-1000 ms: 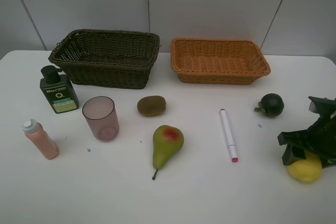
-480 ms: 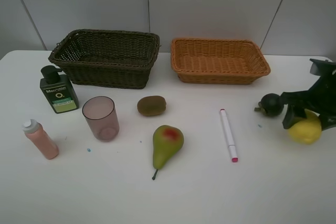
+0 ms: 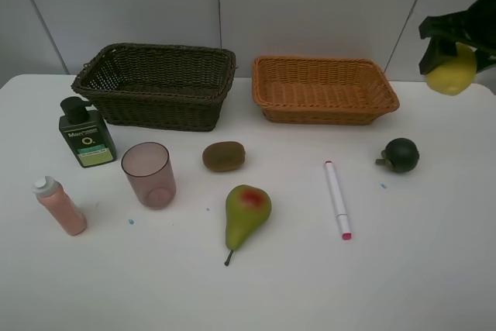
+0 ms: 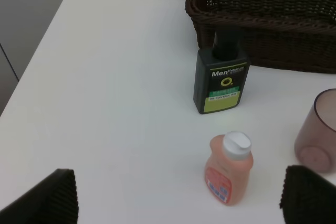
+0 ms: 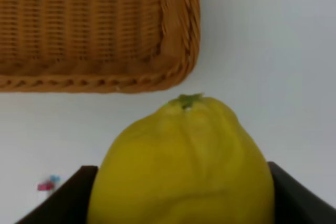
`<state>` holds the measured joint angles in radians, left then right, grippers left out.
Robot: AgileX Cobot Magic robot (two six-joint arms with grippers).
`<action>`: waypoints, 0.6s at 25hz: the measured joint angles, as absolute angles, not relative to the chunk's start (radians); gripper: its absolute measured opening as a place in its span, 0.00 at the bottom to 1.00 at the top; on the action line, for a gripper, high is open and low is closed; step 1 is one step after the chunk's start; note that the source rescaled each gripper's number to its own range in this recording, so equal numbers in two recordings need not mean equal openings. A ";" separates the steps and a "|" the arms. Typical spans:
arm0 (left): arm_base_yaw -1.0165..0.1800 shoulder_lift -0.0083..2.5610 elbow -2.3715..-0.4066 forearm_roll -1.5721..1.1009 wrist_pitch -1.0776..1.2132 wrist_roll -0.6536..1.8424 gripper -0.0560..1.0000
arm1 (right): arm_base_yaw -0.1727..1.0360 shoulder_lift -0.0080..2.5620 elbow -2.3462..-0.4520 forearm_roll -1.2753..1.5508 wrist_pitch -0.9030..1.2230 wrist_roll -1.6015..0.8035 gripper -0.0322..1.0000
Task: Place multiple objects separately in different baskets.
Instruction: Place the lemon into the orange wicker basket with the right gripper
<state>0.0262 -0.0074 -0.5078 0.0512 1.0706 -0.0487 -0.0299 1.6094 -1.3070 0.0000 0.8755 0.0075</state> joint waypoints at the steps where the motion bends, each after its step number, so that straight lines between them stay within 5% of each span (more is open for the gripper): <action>1: 0.026 -0.007 -0.508 0.051 1.071 -0.049 1.00 | -0.021 1.622 -1.326 0.000 0.878 0.008 0.60; 15: 0.026 -0.007 -0.508 0.051 1.071 -0.049 1.00 | 0.069 1.986 -1.649 -0.006 0.853 0.008 0.60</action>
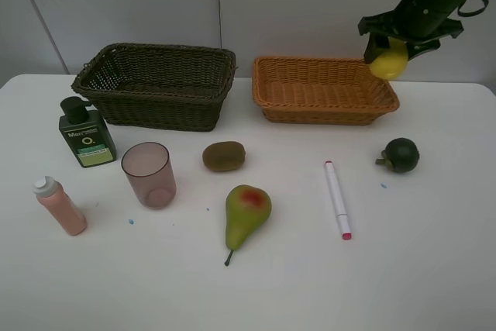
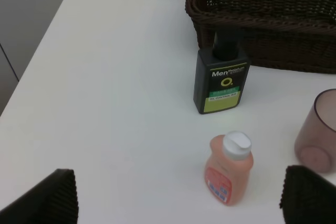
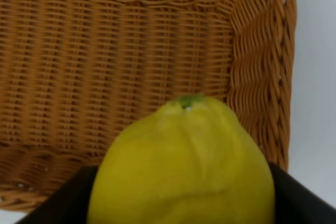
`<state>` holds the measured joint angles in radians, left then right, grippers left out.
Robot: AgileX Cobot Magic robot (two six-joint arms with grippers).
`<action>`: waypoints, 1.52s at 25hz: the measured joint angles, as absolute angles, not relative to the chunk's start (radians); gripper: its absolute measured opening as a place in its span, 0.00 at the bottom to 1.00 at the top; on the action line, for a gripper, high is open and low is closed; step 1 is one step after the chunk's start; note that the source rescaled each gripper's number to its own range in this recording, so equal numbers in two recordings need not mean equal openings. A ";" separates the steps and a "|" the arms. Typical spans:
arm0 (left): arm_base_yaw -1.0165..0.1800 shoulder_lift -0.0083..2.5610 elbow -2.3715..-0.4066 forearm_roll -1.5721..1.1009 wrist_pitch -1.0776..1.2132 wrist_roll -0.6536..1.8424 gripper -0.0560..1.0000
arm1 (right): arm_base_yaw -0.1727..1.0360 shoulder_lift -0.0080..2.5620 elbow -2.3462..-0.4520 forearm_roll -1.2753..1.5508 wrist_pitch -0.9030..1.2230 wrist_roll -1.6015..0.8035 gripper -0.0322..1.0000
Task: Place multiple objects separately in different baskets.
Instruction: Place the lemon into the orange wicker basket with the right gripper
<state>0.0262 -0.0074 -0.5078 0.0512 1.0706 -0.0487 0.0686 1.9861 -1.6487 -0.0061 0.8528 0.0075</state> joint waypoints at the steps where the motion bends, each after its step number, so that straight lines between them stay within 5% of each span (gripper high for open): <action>1: 0.026 -0.007 -0.508 0.051 1.071 -0.049 1.00 | 0.071 2.015 -1.671 -0.006 0.850 0.008 0.60; 32: 0.026 -0.007 -0.508 0.051 1.071 -0.049 1.00 | 0.071 2.247 -1.732 0.020 0.748 -0.027 0.60; 36: 0.026 -0.007 -0.508 0.051 1.071 -0.049 1.00 | 0.073 2.247 -1.732 0.028 0.730 -0.068 0.90; 38: 0.026 -0.007 -0.508 0.051 1.071 -0.049 1.00 | 0.077 2.247 -1.734 0.034 0.715 -0.072 0.97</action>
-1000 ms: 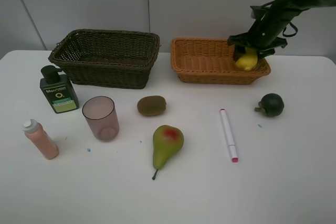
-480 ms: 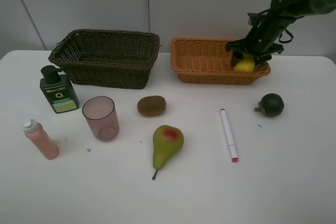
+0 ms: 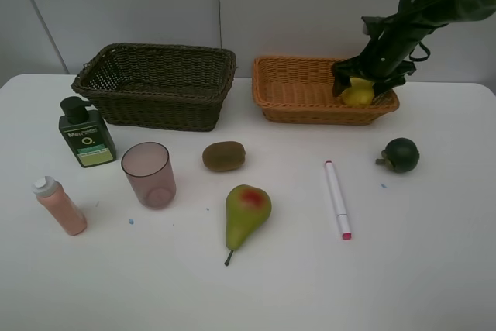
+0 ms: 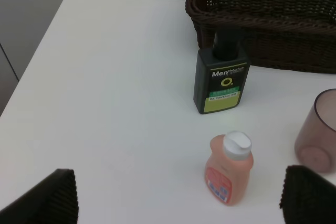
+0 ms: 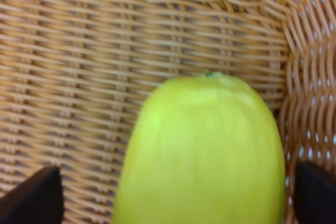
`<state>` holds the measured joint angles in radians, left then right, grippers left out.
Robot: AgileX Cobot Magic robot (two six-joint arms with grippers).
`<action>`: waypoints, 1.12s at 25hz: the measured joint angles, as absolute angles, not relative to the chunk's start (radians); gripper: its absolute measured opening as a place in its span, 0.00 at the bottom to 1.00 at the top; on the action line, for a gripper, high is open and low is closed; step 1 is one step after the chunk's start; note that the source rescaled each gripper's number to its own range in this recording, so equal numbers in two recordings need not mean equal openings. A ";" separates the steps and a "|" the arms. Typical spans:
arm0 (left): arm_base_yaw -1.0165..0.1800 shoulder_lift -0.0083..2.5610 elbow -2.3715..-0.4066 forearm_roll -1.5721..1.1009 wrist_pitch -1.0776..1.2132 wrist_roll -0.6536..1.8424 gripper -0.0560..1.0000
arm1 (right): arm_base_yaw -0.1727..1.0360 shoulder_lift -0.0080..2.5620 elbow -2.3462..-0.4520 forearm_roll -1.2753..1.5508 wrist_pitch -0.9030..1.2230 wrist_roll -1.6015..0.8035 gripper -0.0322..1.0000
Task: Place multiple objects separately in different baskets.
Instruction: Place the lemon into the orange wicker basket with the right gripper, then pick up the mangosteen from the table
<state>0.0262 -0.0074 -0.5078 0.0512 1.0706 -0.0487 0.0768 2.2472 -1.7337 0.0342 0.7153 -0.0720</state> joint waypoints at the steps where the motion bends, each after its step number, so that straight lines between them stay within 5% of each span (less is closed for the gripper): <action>1: 0.026 -0.007 -0.508 0.051 1.071 -0.049 1.00 | 0.079 2.247 -1.734 0.037 0.708 -0.074 0.98; 17: 0.026 -0.007 -0.508 0.051 1.071 -0.049 1.00 | 0.111 2.110 -1.735 0.031 0.748 -0.068 1.00; 28: 0.026 -0.007 -0.508 0.051 1.071 -0.049 1.00 | 0.111 1.934 -1.736 -0.061 1.196 -0.021 1.00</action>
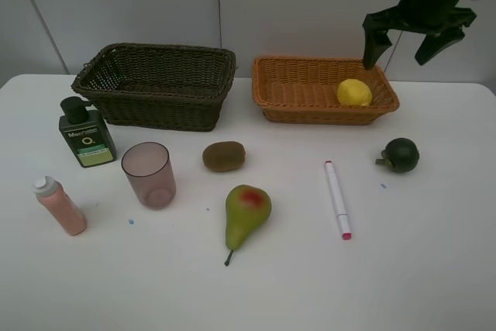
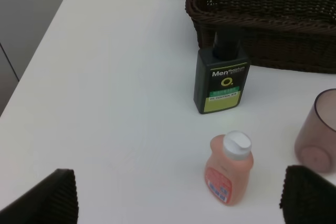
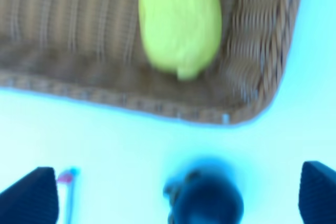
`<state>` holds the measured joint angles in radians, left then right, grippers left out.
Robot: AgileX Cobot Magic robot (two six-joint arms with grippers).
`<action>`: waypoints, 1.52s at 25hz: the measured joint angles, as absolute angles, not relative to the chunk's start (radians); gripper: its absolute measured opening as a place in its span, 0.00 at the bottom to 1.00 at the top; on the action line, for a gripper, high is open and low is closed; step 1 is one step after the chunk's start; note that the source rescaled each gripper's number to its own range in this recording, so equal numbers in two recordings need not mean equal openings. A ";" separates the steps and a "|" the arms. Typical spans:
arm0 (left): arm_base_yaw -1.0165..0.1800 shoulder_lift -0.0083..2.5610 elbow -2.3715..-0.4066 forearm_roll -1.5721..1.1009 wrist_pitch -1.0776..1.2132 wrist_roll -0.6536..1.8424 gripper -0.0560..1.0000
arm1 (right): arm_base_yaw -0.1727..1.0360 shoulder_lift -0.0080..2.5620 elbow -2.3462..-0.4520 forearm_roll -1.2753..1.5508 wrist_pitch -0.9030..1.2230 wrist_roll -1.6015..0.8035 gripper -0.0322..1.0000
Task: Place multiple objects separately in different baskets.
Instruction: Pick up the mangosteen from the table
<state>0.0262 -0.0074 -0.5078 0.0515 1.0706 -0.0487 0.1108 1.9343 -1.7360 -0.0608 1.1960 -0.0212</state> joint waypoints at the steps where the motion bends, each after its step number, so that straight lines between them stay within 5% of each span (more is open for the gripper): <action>1: 0.026 -0.007 -0.508 0.051 1.071 -0.049 1.00 | 0.111 1.924 -1.736 -0.060 1.205 -0.021 1.00; 12: 0.026 -0.007 -0.508 0.051 1.071 -0.049 1.00 | 0.111 1.864 -1.498 -0.056 1.201 0.000 1.00; 22: 0.026 -0.007 -0.508 0.051 1.071 -0.049 1.00 | 0.069 1.864 -1.196 -0.054 0.838 0.031 0.97; 38: 0.026 -0.007 -0.508 0.051 1.071 -0.049 1.00 | 0.003 1.948 -1.148 -0.059 0.710 0.028 0.96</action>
<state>0.0262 -0.0074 -0.5078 0.0515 1.0706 -0.0487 0.0031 1.9478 -1.1481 -0.0588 0.7097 0.0281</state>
